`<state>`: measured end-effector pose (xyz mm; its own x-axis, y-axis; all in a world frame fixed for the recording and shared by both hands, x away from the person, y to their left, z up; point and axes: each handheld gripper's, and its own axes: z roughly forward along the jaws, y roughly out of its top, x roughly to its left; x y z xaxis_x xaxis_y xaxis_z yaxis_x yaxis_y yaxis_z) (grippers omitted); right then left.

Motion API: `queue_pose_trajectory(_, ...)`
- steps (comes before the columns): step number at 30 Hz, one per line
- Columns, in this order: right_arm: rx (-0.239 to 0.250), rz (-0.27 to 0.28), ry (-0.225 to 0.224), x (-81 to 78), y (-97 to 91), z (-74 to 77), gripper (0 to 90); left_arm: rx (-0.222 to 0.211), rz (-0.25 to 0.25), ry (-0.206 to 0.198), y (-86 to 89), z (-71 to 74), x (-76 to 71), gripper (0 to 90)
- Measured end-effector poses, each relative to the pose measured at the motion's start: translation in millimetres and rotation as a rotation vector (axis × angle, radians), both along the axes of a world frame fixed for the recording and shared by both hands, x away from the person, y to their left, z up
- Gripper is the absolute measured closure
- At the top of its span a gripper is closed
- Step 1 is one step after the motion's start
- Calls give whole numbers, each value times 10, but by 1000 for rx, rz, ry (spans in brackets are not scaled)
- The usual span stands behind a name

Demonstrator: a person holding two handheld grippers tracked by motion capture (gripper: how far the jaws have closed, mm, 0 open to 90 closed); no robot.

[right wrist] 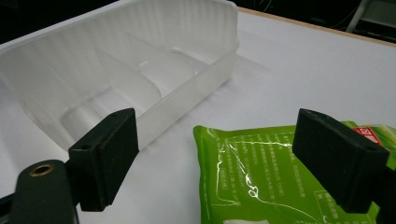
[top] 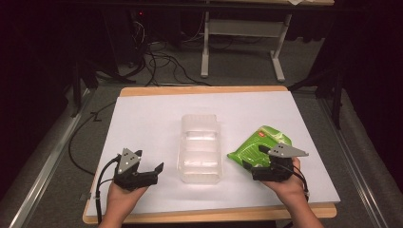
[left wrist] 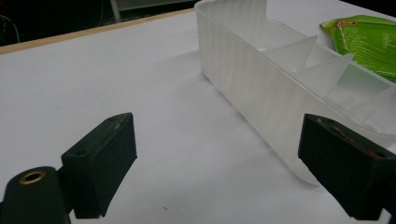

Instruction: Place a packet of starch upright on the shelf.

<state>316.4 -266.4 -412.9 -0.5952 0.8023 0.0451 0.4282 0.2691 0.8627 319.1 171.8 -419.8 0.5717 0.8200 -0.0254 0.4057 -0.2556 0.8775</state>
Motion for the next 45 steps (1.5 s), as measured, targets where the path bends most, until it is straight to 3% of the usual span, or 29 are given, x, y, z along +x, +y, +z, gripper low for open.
queue_pose_trajectory(10, 1, -26, -16, 79, -65, 4, 165, 2, -11, 1, 2, -9, 7, 124)
queue_pose_trajectory(19, 3, -91, -12, 216, -301, -9, 203, 15, -27, 7, -22, -35, 19, 132)
queue_pose_trajectory(24, 11, -142, 24, 330, -434, -53, 210, 16, -27, 10, -22, -44, 26, 138)
queue_pose_trajectory(25, 42, -163, 48, 392, -482, -57, 217, 15, -27, 14, -22, -49, 35, 139)
queue_pose_trajectory(34, 39, -245, 57, 609, -647, -85, 222, 13, -27, 20, -13, -59, 34, 143)
queue_pose_trajectory(38, 32, -294, 88, 634, -849, -161, 200, 15, -30, 27, -12, -75, 49, 144)
queue_pose_trajectory(45, 78, -393, 161, 630, -1165, -318, 163, 30, -51, 36, -61, -94, 44, 145)
